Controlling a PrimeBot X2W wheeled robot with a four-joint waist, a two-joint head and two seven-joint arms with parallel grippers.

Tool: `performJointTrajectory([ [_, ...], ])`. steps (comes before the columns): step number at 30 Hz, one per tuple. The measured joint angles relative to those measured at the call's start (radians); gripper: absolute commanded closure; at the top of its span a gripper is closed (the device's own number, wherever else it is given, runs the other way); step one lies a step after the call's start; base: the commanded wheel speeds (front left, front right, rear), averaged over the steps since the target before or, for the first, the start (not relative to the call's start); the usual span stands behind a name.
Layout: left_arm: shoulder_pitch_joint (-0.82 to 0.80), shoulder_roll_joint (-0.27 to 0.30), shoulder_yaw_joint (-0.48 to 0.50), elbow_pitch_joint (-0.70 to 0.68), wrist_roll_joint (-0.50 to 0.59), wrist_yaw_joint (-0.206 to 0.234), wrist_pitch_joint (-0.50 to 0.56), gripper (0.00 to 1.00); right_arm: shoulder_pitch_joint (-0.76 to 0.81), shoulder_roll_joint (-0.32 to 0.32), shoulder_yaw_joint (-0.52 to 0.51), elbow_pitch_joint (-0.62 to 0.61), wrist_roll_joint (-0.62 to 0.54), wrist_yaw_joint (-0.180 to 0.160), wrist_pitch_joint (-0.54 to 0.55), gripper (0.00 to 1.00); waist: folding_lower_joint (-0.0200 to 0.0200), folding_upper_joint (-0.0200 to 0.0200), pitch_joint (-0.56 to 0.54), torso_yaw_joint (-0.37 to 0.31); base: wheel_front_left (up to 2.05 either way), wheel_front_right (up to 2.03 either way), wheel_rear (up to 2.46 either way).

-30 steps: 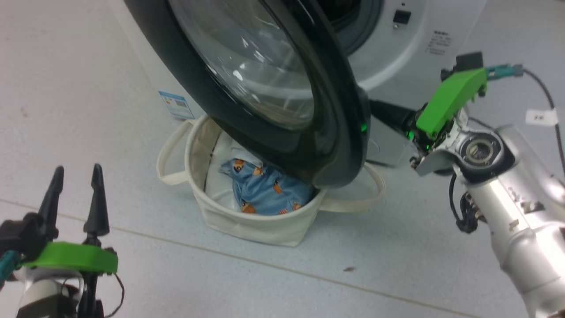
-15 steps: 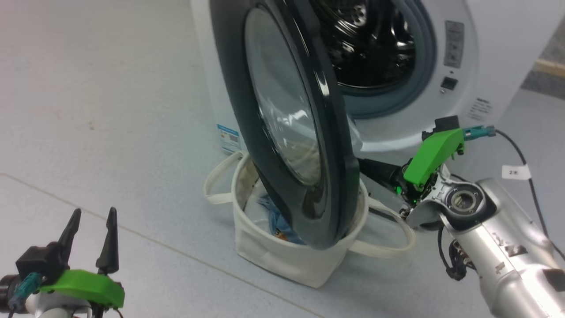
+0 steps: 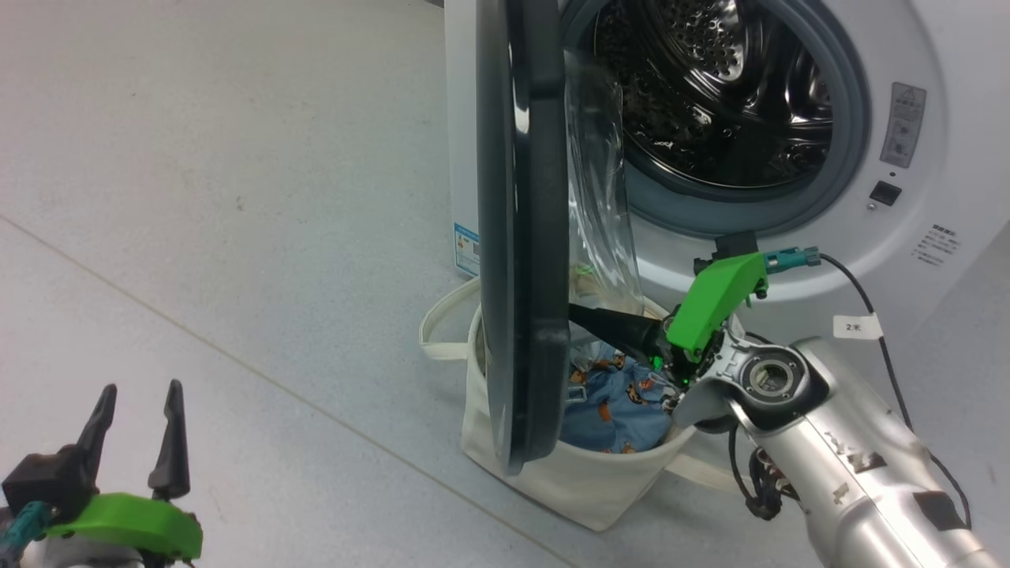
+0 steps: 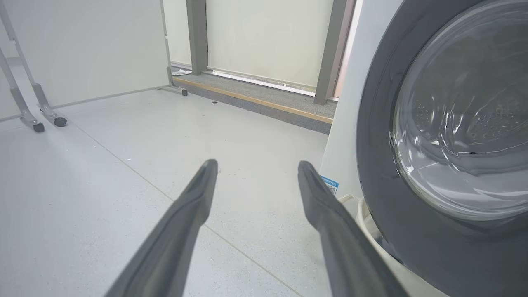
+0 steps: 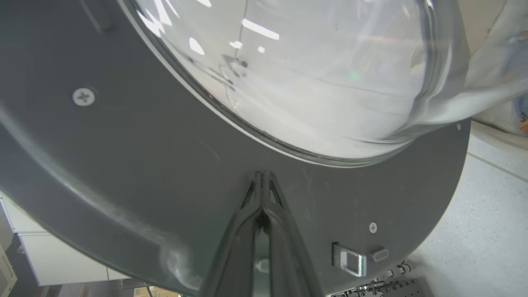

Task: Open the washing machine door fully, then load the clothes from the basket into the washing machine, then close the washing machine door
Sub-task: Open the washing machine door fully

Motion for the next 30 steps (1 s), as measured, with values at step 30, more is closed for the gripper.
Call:
performJointTrajectory([
  [30, 0.062, 0.009, 0.052, -0.13, -0.056, 0.054, 0.022, 0.0, -0.125, 0.074, 0.082, 0.084, 0.033, 0.0, -0.005, 1.0, 0.0, 0.0, 0.066, 0.036, 0.0, 0.0, 0.0],
])
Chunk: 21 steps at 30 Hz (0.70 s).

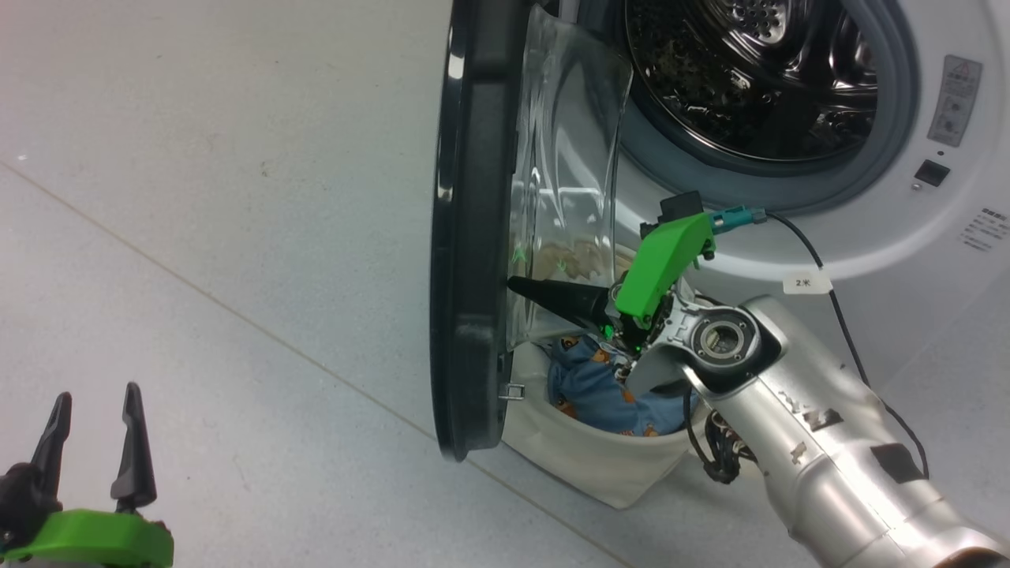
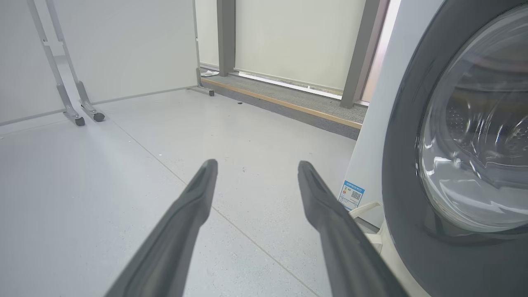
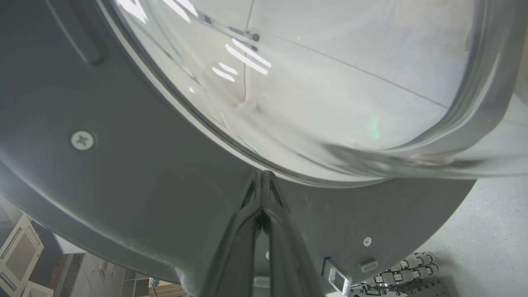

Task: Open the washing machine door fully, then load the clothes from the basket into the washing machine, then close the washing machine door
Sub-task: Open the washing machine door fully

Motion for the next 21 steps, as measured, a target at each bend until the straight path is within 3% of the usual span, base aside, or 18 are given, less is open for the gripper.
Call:
performJointTrajectory([
  [13, 0.017, 0.016, 0.0, -0.016, -0.015, 0.008, 0.007, 0.0, -0.033, 0.003, 0.033, -0.025, 0.029, 0.0, -0.038, 1.0, 0.0, 0.0, 0.0, -0.002, 0.0, 0.0, 0.0],
  [14, 0.017, 0.018, 0.0, -0.016, -0.016, 0.008, 0.007, 0.0, -0.032, 0.002, 0.033, -0.035, 0.025, 0.0, -0.047, 0.38, 0.0, 0.0, -0.003, -0.004, 0.0, 0.0, 0.0],
  [15, 0.017, 0.019, -0.001, -0.016, -0.015, 0.008, 0.007, 0.0, -0.03, -0.002, 0.033, -0.046, 0.016, 0.0, -0.059, 0.01, -0.0001, 0.0, -0.006, -0.005, 0.0, 0.0, 0.0],
  [21, 0.017, 0.023, -0.011, -0.011, -0.015, 0.008, 0.009, 0.0, 0.056, -0.068, 0.03, -0.175, -0.052, 0.0, -0.154, 0.0, -0.0001, 0.0, -0.025, -0.017, 0.0, 0.0, 0.0],
])
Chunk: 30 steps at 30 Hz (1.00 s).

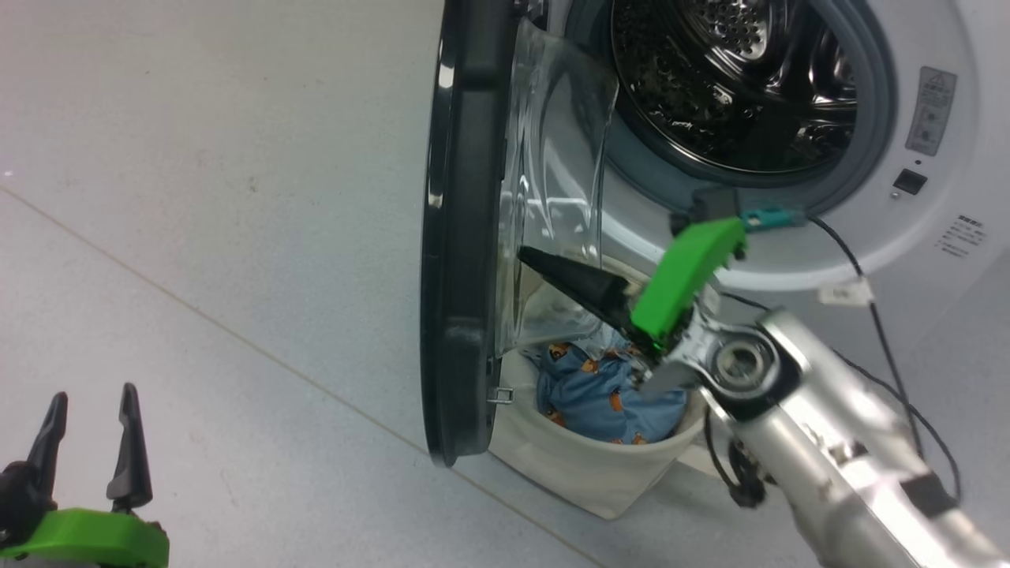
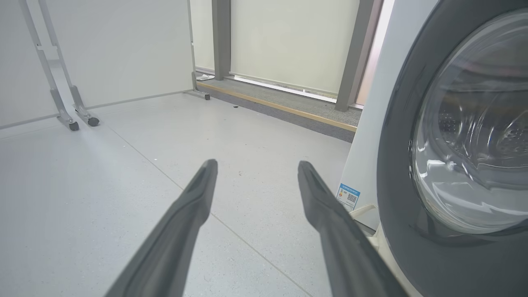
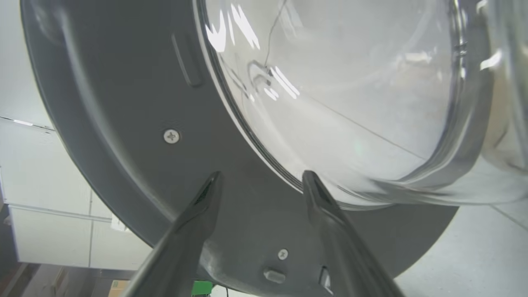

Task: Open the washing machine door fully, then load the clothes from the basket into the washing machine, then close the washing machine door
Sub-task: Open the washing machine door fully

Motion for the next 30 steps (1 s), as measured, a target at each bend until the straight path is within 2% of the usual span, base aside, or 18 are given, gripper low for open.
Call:
performJointTrajectory([
  [3, 0.0, 0.003, -0.014, 0.007, 0.0, 0.0, 0.007, 0.0, 0.076, -0.057, -0.007, -0.09, -0.074, 0.0, -0.1, 0.0, 0.0, 0.0, -0.011, -0.006, 0.0, 0.0, 0.0],
  [6, -0.001, 0.007, -0.021, 0.016, 0.0, 0.0, 0.008, 0.0, 0.142, -0.119, -0.03, -0.169, -0.181, 0.0, -0.249, 0.0, -0.0001, 0.0, -0.021, -0.013, 0.0, 0.0, 0.0],
  [9, -0.001, 0.019, -0.022, 0.023, 0.0, -0.001, 0.009, 0.0, 0.198, -0.196, -0.053, -0.189, -0.335, 0.0, -0.407, 0.0, 0.0, 0.0, -0.034, -0.02, 0.0, 0.0, 0.0],
  [13, -0.001, 0.026, -0.025, 0.027, 0.0, -0.001, 0.016, 0.0, 0.312, -0.237, -0.081, -0.202, -0.504, 0.0, -0.573, 0.0, 0.0, 0.0, -0.055, -0.032, 0.0, 0.0, 0.0],
  [18, 0.0, 0.032, -0.029, 0.029, 0.0, -0.001, 0.017, 0.0, 0.455, -0.229, -0.143, -0.205, -0.687, 0.0, -0.66, 0.0, 0.0, 0.0, -0.079, -0.049, 0.0, 0.0, 0.0],
  [23, 0.0, 0.035, -0.046, 0.029, 0.0, -0.001, 0.021, 0.0, 0.552, -0.177, -0.251, -0.216, -0.843, 0.0, -0.682, 0.0, 0.0, 0.0, -0.092, -0.061, 0.0, 0.0, 0.0],
  [30, 0.001, 0.036, -0.054, 0.028, 0.0, -0.001, 0.024, 0.0, 0.645, -0.1, -0.34, -0.222, -0.945, 0.0, -0.69, 0.0, 0.0, 0.0, -0.099, -0.07, 0.0, 0.0, 0.0],
])
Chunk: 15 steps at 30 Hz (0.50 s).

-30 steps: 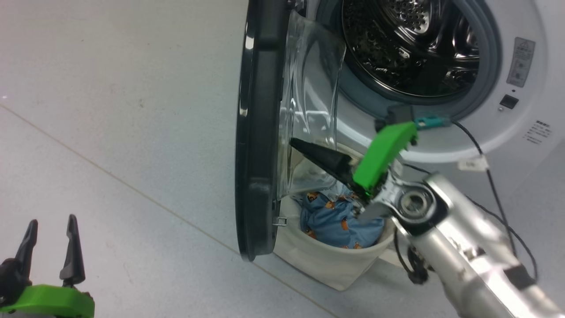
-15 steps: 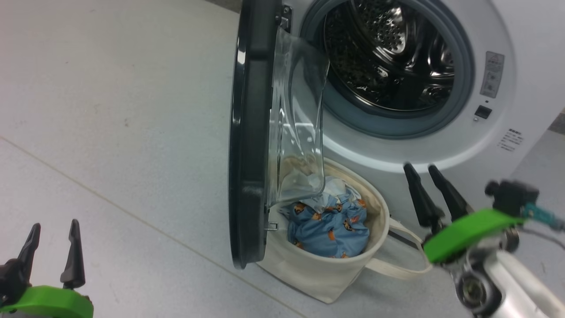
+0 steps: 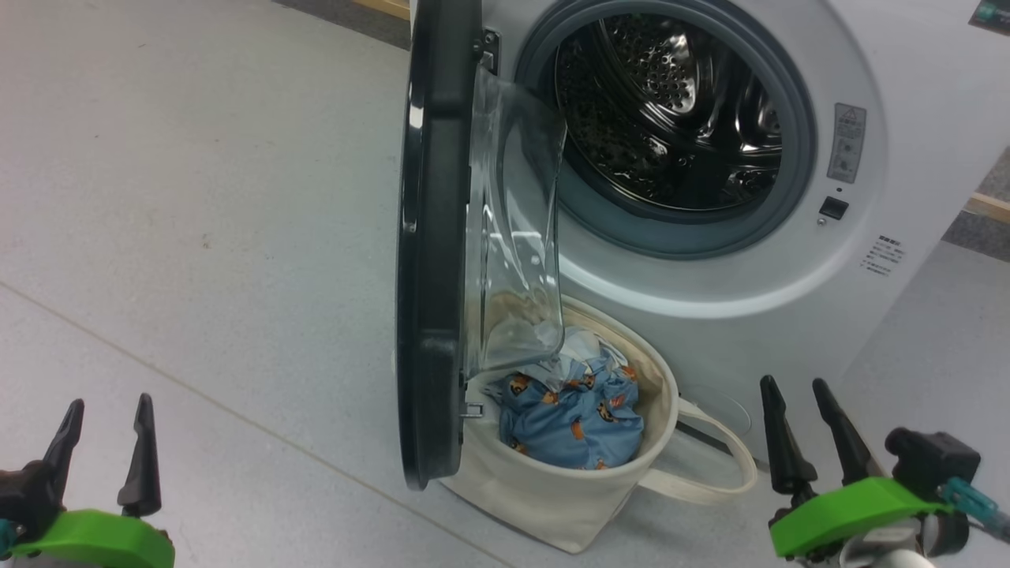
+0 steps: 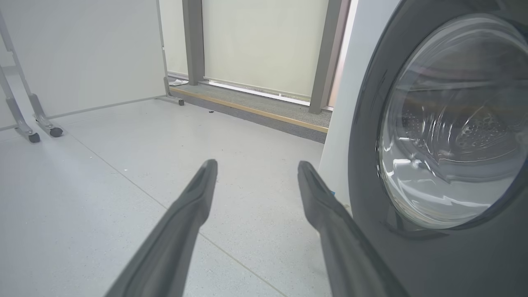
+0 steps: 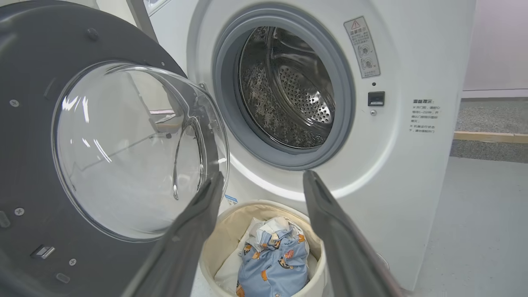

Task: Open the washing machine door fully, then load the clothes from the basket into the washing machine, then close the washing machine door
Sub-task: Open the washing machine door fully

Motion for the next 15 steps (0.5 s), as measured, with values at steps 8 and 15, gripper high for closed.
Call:
performJointTrajectory([
  [8, 0.0, 0.0, -0.005, 0.0, 0.0, 0.001, 0.0, 0.0, 0.027, 0.052, -0.042, -0.004, -0.05, 0.0, 0.0, 0.0, 0.0, 0.0, 0.002, 0.001, 0.0, 0.0, 0.0],
  [15, 0.0, 0.0, -0.023, 0.002, -0.001, 0.003, 0.0, 0.0, 0.026, 0.051, -0.05, -0.002, -0.065, 0.0, 0.0, 0.0, 0.0, 0.0, 0.006, 0.005, 0.0, 0.0, 0.0],
])
